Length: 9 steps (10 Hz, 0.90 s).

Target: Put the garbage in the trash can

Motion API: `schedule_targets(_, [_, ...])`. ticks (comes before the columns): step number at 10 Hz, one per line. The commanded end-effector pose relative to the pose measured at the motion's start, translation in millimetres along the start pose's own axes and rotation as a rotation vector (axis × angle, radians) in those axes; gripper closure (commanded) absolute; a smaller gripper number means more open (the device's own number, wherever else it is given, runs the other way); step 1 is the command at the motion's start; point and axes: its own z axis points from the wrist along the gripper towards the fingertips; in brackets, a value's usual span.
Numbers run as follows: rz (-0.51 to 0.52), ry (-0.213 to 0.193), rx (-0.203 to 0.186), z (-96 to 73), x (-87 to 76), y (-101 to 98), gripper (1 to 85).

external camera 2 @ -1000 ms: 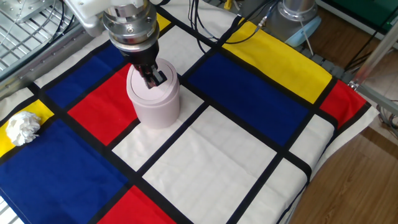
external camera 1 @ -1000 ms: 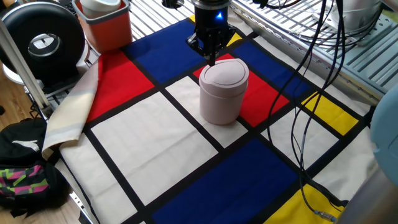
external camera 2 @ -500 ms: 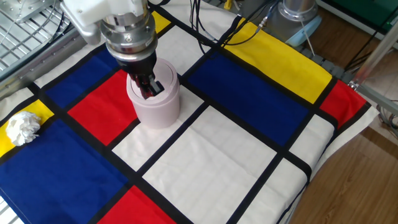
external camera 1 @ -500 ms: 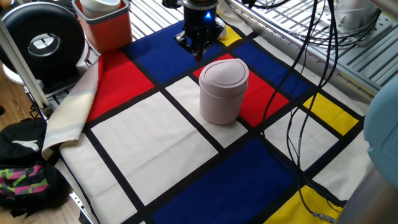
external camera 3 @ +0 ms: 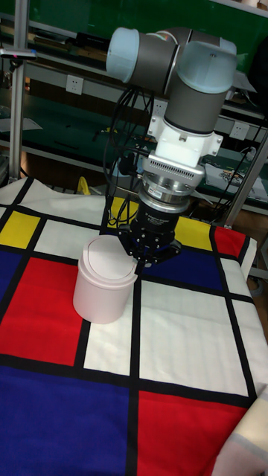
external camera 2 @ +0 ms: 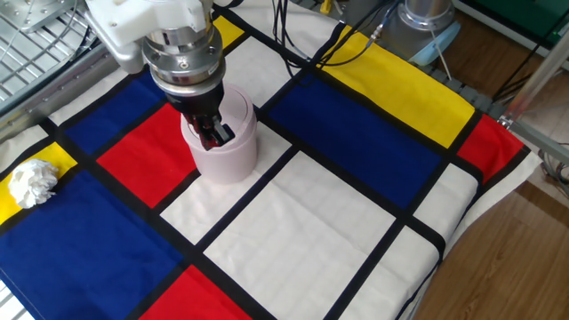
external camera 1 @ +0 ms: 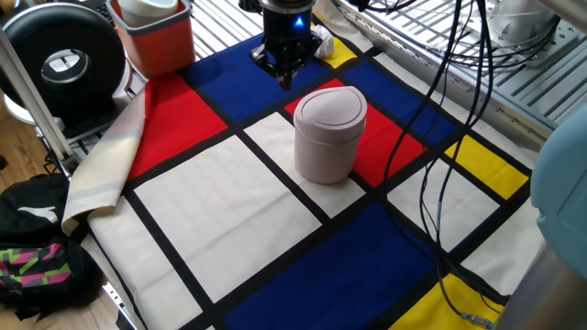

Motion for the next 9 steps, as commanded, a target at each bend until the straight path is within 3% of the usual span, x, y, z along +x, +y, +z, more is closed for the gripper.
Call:
schedule_targets(1, [0.009, 0.002, -0.035, -0.9, -0.8, 10.5, 84.7])
schedule_targets(6, [-0.002, 0.008, -0.042, 3.0, 0.2, 10.7, 84.7])
schedule_targets(8, [-0.008, -0.004, -0.024, 7.1, -3.3, 3.9, 84.7])
schedule_targets(9, [-0.008, -0.016, -0.042, 6.9, -6.3, 8.6, 84.7])
